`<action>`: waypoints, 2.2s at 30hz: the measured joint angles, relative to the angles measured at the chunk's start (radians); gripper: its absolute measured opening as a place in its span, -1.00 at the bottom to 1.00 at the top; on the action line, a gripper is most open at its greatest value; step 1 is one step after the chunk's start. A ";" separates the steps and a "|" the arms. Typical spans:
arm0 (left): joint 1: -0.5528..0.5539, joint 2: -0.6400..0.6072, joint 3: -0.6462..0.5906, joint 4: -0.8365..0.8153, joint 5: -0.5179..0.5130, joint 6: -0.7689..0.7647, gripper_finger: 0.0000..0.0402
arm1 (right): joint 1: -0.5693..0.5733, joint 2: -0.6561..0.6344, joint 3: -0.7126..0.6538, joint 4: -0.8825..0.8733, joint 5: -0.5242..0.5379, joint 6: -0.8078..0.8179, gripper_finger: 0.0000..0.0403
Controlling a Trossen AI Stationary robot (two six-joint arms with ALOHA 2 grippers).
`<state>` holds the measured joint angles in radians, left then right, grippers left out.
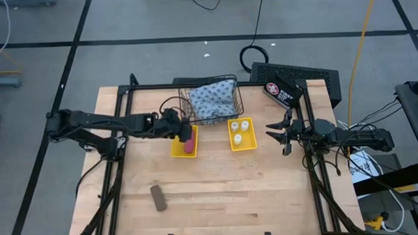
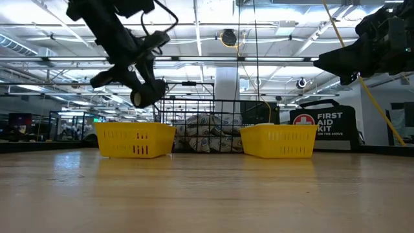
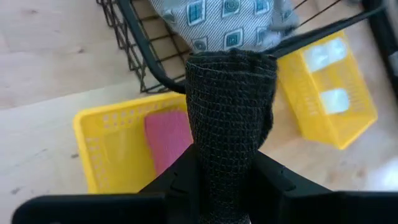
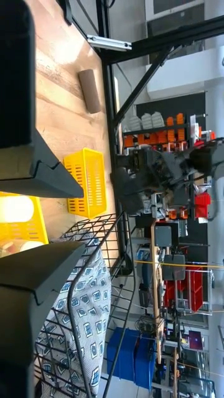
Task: Pick & Place Medicine items
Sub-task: Put the black bandage into the left yellow basket
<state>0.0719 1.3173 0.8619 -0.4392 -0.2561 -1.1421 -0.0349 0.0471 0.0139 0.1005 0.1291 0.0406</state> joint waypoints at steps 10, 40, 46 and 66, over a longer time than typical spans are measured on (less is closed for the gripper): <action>-0.003 0.073 0.001 -0.034 0.077 0.008 -0.54 | 0.000 0.000 0.000 0.000 0.000 0.000 -0.43; -0.027 0.204 -0.001 -0.133 0.069 -0.124 -0.54 | 0.000 0.000 0.000 0.000 0.000 0.000 -0.43; -0.027 0.204 -0.001 -0.133 0.060 -0.168 -0.49 | 0.000 0.000 0.000 0.000 0.000 0.000 -0.43; 0.031 0.168 -0.001 -0.134 0.135 0.007 0.32 | 0.000 0.000 0.000 0.000 0.000 0.000 -0.43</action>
<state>0.1024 1.4850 0.8612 -0.5736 -0.1214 -1.1352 -0.0349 0.0475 0.0143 0.1003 0.1290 0.0406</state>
